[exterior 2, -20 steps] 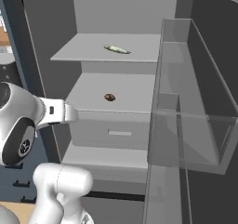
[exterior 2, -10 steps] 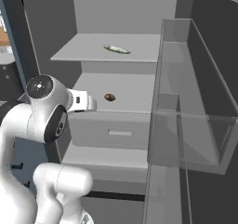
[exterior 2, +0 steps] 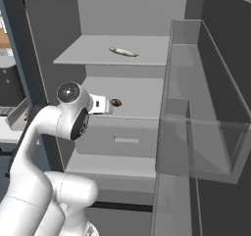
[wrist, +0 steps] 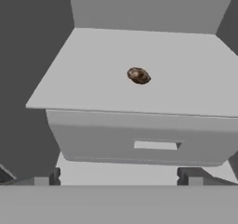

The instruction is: Place one mushroom and one fish in each tupperware on the nearby counter, to pack two identical lunches.

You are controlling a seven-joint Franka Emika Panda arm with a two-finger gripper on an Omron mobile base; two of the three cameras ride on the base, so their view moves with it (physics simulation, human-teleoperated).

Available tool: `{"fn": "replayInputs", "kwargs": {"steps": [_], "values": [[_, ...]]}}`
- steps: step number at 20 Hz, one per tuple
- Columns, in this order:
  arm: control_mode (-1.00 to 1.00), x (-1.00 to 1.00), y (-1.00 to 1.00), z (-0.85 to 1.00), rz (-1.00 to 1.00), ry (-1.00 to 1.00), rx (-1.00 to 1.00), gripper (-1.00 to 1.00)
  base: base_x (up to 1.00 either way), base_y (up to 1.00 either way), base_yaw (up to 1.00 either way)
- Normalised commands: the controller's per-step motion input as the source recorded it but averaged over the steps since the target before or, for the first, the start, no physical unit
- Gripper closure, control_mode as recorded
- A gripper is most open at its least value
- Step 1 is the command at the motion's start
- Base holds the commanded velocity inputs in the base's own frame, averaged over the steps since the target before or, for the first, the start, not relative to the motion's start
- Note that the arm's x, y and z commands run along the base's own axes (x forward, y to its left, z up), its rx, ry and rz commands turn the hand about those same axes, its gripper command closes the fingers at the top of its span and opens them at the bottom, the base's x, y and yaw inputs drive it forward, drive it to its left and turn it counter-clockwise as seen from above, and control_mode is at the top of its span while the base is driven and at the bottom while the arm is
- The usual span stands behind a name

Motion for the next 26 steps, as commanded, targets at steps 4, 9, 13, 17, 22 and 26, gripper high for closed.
{"fn": "replayInputs", "kwargs": {"steps": [4, 9, 13, 17, 22, 26], "values": [[-1.00, 0.64, -0.06, -0.12, -0.14, 0.08, 0.09, -1.00, 0.00, 0.00, 0.00], [-1.00, 0.55, -0.19, -0.10, -0.11, 0.10, 0.13, -1.00, 0.00, 0.00, 0.00], [-1.00, 0.40, -0.07, -0.13, -0.03, 0.04, 0.07, -1.00, 0.00, 0.00, 0.00], [-1.00, 0.41, 0.00, -0.17, 0.00, 0.00, 0.00, -1.00, 0.00, 0.00, 0.00], [-1.00, 0.47, 0.00, -0.20, 0.00, 0.00, 0.00, -1.00, 0.00, 0.00, 0.00], [-1.00, 0.48, 0.00, -0.20, 0.00, 0.00, 0.00, -1.00, 0.00, 0.00, 0.00]]}}
